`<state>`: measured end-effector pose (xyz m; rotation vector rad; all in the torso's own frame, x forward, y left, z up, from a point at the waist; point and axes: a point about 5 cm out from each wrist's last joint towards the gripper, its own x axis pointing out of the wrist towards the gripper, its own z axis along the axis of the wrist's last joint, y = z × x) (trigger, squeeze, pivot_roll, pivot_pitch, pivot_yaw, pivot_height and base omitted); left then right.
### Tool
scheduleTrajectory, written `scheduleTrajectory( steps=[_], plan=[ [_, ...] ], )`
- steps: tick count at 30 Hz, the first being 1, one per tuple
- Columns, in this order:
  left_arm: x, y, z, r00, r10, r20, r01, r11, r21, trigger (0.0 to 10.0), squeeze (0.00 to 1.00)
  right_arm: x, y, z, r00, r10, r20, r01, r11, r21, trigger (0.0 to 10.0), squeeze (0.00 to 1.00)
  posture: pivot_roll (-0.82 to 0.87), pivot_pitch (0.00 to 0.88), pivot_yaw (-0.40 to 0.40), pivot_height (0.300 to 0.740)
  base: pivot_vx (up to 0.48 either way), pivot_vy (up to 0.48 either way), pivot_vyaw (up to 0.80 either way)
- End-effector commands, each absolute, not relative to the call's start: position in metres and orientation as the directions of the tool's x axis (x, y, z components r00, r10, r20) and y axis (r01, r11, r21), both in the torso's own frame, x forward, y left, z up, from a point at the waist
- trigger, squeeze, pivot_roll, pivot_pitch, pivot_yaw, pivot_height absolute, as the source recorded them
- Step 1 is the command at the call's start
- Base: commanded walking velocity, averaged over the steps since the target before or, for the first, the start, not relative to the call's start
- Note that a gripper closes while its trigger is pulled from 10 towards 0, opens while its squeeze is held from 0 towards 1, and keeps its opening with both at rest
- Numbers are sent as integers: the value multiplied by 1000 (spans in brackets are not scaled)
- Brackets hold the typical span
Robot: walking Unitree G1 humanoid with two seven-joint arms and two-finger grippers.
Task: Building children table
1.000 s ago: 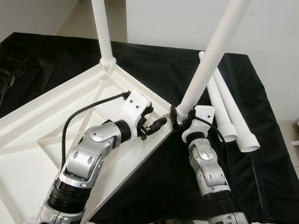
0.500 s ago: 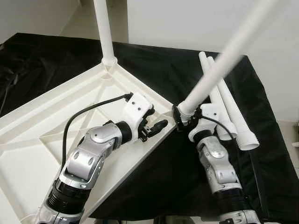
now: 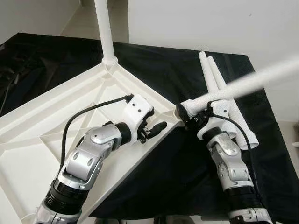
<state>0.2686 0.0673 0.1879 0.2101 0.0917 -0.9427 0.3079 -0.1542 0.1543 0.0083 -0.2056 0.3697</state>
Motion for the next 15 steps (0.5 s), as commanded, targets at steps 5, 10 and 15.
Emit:
scheduleTrajectory(
  steps=[5, 10, 15],
  plan=[
    [264, 65, 189, 559, -811, -171, 829, 543, 135, 10000, 0, 313, -159, 159, 907, 363, 215, -366, 930, -23, 0, 0, 33, 103, -30, 740, 0, 0, 0],
    [264, 65, 189, 562, -809, -171, 827, 546, 135, 10000, 0, 317, -161, 164, 901, 375, 220, -377, 926, -35, 0, 0, 33, 102, -31, 740, 0, 0, 0],
    [263, 66, 188, 563, -808, -173, 826, 547, 134, 10000, 0, 323, -164, 168, 867, 480, 132, -465, 876, -131, 4392, 0, 39, 103, -32, 740, 0, 0, 0]
  ],
)
